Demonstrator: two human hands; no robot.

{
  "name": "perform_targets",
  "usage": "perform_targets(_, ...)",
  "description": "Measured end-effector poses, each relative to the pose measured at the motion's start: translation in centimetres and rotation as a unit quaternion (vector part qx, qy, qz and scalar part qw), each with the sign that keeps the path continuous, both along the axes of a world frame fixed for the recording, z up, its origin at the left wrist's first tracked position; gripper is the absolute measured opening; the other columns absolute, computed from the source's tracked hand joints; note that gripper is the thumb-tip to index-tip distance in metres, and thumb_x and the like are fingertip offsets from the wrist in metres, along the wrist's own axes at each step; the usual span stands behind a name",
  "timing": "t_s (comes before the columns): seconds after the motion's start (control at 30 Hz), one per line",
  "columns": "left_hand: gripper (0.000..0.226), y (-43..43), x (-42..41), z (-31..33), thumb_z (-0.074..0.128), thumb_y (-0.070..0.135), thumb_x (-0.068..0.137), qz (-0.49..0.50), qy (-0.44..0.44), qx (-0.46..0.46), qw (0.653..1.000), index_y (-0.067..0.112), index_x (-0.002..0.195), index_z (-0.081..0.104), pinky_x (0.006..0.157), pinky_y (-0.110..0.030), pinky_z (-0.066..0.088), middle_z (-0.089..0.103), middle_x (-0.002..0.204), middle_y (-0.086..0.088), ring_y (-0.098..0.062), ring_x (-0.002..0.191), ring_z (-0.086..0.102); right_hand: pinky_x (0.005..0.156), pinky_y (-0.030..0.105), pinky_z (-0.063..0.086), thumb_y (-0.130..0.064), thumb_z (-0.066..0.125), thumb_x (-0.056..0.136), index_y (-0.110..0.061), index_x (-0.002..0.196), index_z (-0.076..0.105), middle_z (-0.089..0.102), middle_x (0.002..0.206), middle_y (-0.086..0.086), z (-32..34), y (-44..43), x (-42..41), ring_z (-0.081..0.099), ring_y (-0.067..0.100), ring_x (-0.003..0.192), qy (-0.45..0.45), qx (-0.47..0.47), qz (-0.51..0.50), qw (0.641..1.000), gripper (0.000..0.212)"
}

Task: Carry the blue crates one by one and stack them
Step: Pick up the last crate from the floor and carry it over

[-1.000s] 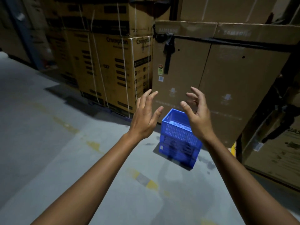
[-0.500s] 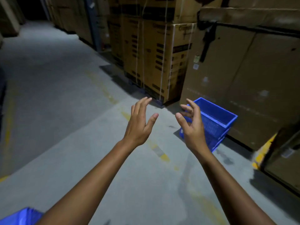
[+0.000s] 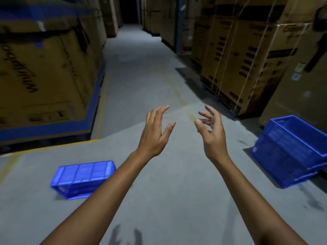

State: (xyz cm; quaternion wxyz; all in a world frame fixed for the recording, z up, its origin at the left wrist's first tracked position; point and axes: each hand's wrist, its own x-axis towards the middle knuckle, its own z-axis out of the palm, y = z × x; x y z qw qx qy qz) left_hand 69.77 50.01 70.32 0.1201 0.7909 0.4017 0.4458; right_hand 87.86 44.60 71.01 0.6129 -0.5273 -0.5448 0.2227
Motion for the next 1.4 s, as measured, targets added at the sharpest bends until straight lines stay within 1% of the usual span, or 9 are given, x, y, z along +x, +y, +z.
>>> perform_targets(0.23,0.052,-11.1,-16.7,-2.0,0.042,0.044,0.099,0.087,0.012,-0.007,0.996,0.014,0.142,0.042,0.104,-0.014,0.025,0.048,0.139,-0.002,-0.02,0.127,0.043,0.084,0.029,0.053,-0.058,0.057,0.082,-0.025,0.137,0.048,0.058,0.131,-0.007,-2.6,-8.1,-15.2,0.059,0.007,0.111,0.015,-0.019,0.077,0.997,0.065)
perform_targets(0.37,0.054,-15.9,-24.9,-2.1,0.04,0.048,0.098,0.141,0.006,-0.018,0.99,0.016,0.141,0.043,0.103,-0.03,0.036,0.05,0.134,-0.003,-0.02,0.122,0.044,0.076,0.01,0.046,-0.047,0.061,0.085,-0.022,0.134,0.051,0.059,0.129,-0.004,-2.8,-10.6,-22.6,0.06,0.011,0.11,-0.003,-0.02,0.124,0.992,0.056)
perform_targets(0.47,0.053,-18.1,-30.0,-1.6,0.041,0.048,0.098,0.177,0.003,-0.014,0.984,0.017,0.141,0.043,0.104,-0.037,0.039,0.049,0.136,-0.002,-0.021,0.124,0.044,0.075,0.007,0.045,-0.044,0.061,0.085,-0.021,0.134,0.051,0.059,0.129,-0.002,-2.1,-11.3,-27.2,0.06,0.012,0.109,-0.009,-0.016,0.152,0.988,0.055)
perform_targets(0.57,0.051,-19.4,-34.2,-1.1,0.043,0.044,0.099,0.213,0.008,0.003,0.977,0.015,0.141,0.044,0.105,-0.02,0.03,0.049,0.136,-0.001,-0.018,0.124,0.043,0.074,0.007,0.046,-0.04,0.064,0.087,-0.021,0.134,0.052,0.059,0.129,-0.001,-1.7,-11.2,-31.6,0.06,0.014,0.108,-0.019,-0.008,0.181,0.983,0.052)
perform_targets(0.67,0.045,-19.4,-37.6,-1.3,0.052,0.034,0.099,0.243,0.02,0.008,0.97,0.016,0.14,0.044,0.097,-0.001,0.018,0.05,0.135,0.001,-0.016,0.123,0.043,0.073,0.008,0.047,-0.03,0.067,0.093,-0.021,0.134,0.052,0.059,0.13,-0.001,-1.7,-10.3,-35.4,0.06,0.016,0.11,-0.028,-0.003,0.204,0.979,0.046)
perform_targets(0.73,0.045,-18.4,-39.5,-1.5,0.055,0.029,0.098,0.254,0.026,0.009,0.967,0.016,0.14,0.044,0.098,0.0,0.017,0.049,0.136,0.001,-0.016,0.124,0.042,0.072,0.01,0.047,-0.029,0.067,0.093,-0.022,0.135,0.051,0.058,0.131,-0.001,-1.9,-9.2,-37.5,0.059,0.015,0.111,-0.029,-0.002,0.212,0.977,0.045)
perform_targets(0.87,0.048,-14.7,-42.9,-2.0,0.057,0.028,0.097,0.261,0.044,0.008,0.964,0.018,0.141,0.043,0.099,-0.019,0.03,0.047,0.138,0.001,-0.014,0.126,0.039,0.075,0.017,0.047,-0.029,0.066,0.093,-0.02,0.136,0.051,0.058,0.132,-0.001,-2.6,-5.3,-41.2,0.059,0.015,0.111,-0.029,-0.001,0.216,0.976,0.046)
perform_targets(1.2,0.046,2.5,-51.2,-5.8,0.055,0.03,0.097,0.241,0.096,-0.026,0.965,0.018,0.14,0.044,0.097,-0.027,0.037,0.047,0.138,-0.001,-0.017,0.125,0.041,0.073,0.013,0.047,-0.029,0.067,0.093,-0.019,0.135,0.052,0.058,0.132,0.0,-7.3,11.5,-49.0,0.06,0.015,0.111,-0.031,-0.029,0.195,0.98,0.046)
perform_targets(1.4,0.043,13.0,-55.4,-12.6,0.054,0.031,0.098,0.226,0.111,-0.043,0.967,0.016,0.138,0.047,0.1,-0.02,0.029,0.047,0.138,-0.003,-0.018,0.127,0.041,0.07,0.011,0.046,-0.03,0.068,0.092,-0.02,0.137,0.05,0.057,0.132,-0.001,-14.3,21.0,-54.4,0.058,0.014,0.112,-0.067,-0.063,0.184,0.979,0.049)
